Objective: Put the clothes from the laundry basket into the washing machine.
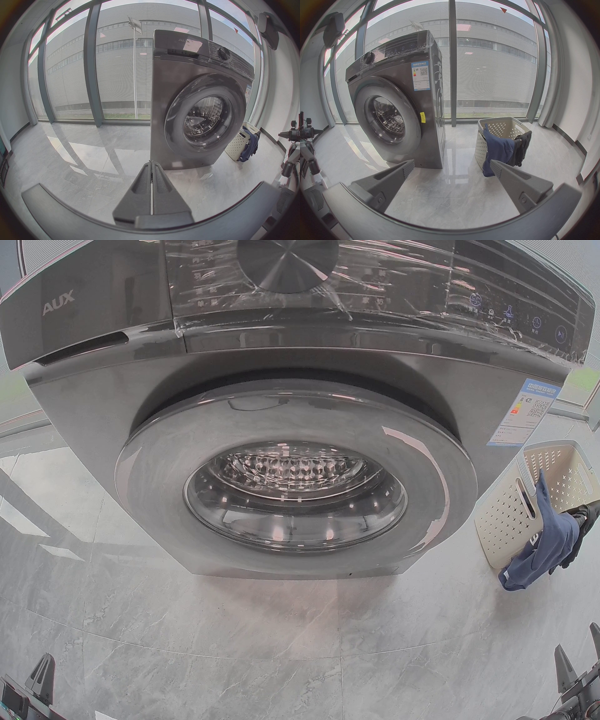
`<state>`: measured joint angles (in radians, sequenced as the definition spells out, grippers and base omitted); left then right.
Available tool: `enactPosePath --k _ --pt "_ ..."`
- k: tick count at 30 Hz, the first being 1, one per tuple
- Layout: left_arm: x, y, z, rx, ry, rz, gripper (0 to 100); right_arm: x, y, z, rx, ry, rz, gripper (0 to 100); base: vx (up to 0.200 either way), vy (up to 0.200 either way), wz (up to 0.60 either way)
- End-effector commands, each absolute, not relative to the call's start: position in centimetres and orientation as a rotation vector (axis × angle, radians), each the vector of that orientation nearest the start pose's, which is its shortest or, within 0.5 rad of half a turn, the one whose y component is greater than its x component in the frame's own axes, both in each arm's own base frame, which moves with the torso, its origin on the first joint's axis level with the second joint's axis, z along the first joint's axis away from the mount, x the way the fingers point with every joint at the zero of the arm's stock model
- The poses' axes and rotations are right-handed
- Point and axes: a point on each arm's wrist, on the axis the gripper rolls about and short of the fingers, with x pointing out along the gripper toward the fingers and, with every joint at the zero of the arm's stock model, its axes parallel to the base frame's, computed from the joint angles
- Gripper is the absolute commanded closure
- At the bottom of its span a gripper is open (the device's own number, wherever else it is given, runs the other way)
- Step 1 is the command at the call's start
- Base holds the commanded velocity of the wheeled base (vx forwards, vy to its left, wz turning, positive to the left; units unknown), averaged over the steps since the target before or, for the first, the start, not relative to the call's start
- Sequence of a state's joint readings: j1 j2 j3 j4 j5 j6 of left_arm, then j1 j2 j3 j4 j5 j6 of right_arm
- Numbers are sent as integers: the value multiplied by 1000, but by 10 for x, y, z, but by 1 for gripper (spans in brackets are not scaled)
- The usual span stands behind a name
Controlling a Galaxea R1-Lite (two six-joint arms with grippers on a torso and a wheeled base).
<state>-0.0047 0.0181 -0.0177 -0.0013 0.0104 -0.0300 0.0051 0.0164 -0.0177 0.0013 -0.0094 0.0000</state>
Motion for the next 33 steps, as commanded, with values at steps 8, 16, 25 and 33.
enactPosePath --k 8,16,25,33 --pt "-23 0 76 -31 0 6 100 -23 0 76 0 5 -9 0 150 0 0" --pt "-23 0 76 -31 0 8 100 -22 0 76 3 6 -8 0 0 -50 0" --pt "-23 0 76 -34 0 6 100 -23 0 76 8 5 -12 0 0 -89 0" --pt "-23 0 76 -35 0 8 100 -35 -1 132 11 -181 -10 0 0 0 0"
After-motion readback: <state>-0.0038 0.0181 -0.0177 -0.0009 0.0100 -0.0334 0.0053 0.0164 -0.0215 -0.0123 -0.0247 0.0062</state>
